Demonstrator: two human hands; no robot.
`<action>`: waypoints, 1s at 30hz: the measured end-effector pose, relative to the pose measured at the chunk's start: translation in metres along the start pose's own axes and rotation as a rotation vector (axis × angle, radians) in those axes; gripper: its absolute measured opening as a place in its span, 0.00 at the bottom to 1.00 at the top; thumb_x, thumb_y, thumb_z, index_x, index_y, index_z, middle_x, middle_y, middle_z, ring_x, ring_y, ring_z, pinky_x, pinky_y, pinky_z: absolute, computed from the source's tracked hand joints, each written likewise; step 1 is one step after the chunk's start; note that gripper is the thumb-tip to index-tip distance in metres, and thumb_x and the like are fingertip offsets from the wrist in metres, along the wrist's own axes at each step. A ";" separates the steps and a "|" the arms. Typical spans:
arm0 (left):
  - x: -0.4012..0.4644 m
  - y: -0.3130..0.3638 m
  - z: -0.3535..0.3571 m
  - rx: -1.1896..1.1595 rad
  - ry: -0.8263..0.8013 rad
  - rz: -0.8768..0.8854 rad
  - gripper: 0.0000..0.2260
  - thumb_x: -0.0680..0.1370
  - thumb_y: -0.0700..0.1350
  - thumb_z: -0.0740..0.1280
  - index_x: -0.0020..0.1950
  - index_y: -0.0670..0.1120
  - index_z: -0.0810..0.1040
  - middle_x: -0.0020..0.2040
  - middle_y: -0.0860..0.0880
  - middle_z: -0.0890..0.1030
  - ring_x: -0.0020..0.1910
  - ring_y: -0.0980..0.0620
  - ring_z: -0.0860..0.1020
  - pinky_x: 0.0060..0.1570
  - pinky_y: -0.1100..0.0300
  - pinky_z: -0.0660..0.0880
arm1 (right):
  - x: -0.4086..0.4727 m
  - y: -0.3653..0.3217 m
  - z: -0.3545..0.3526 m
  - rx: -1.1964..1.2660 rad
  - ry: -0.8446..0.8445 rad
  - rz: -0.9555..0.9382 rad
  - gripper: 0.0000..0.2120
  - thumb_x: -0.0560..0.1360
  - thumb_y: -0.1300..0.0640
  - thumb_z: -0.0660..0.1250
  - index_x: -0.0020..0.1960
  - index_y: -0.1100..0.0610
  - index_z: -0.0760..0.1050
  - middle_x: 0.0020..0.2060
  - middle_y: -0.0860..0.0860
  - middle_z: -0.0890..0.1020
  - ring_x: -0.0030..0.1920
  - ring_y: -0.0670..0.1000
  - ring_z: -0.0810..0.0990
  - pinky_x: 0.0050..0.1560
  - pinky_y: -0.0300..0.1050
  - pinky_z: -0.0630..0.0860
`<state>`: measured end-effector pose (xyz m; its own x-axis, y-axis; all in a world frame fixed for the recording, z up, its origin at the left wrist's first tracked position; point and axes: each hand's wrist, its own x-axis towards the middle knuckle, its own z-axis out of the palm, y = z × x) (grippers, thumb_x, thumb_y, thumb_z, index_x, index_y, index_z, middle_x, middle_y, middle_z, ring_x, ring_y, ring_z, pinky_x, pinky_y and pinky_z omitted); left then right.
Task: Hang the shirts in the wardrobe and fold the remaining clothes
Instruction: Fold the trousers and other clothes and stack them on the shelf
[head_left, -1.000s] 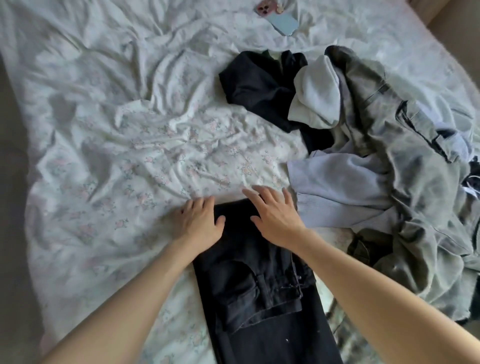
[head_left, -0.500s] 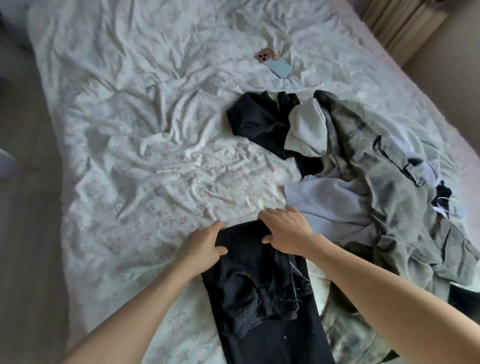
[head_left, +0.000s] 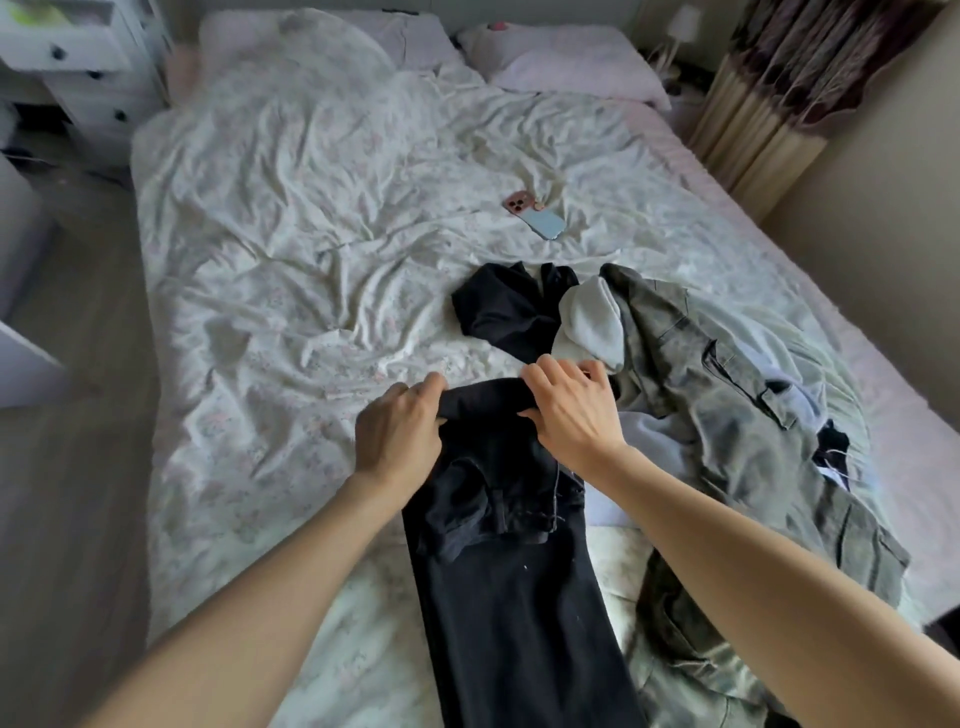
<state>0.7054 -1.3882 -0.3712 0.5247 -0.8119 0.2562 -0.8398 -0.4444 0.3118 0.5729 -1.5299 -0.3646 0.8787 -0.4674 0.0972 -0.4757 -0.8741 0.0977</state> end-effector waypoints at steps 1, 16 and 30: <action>-0.013 0.004 0.003 0.010 0.016 0.028 0.14 0.62 0.32 0.76 0.44 0.41 0.77 0.30 0.46 0.78 0.29 0.44 0.77 0.23 0.60 0.65 | -0.010 -0.002 0.004 -0.004 -0.028 -0.011 0.13 0.74 0.54 0.65 0.58 0.56 0.70 0.49 0.50 0.75 0.50 0.54 0.75 0.54 0.48 0.63; -0.200 0.041 0.051 -0.129 -0.449 0.406 0.24 0.51 0.47 0.81 0.44 0.44 0.80 0.53 0.46 0.82 0.44 0.47 0.81 0.36 0.60 0.77 | -0.210 -0.012 0.053 0.090 -0.216 -0.200 0.28 0.47 0.60 0.80 0.47 0.56 0.80 0.51 0.54 0.82 0.53 0.57 0.81 0.48 0.49 0.78; -0.237 0.051 0.095 0.015 -0.533 0.234 0.14 0.65 0.46 0.75 0.49 0.46 0.80 0.56 0.46 0.79 0.54 0.46 0.78 0.51 0.50 0.75 | -0.272 -0.035 0.094 0.344 -0.230 0.125 0.12 0.66 0.66 0.72 0.50 0.61 0.79 0.46 0.53 0.81 0.42 0.55 0.81 0.38 0.46 0.78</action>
<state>0.5249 -1.2543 -0.5025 0.1853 -0.9660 -0.1804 -0.9291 -0.2320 0.2881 0.3539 -1.3848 -0.4878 0.8194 -0.5557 -0.1403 -0.5727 -0.7837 -0.2405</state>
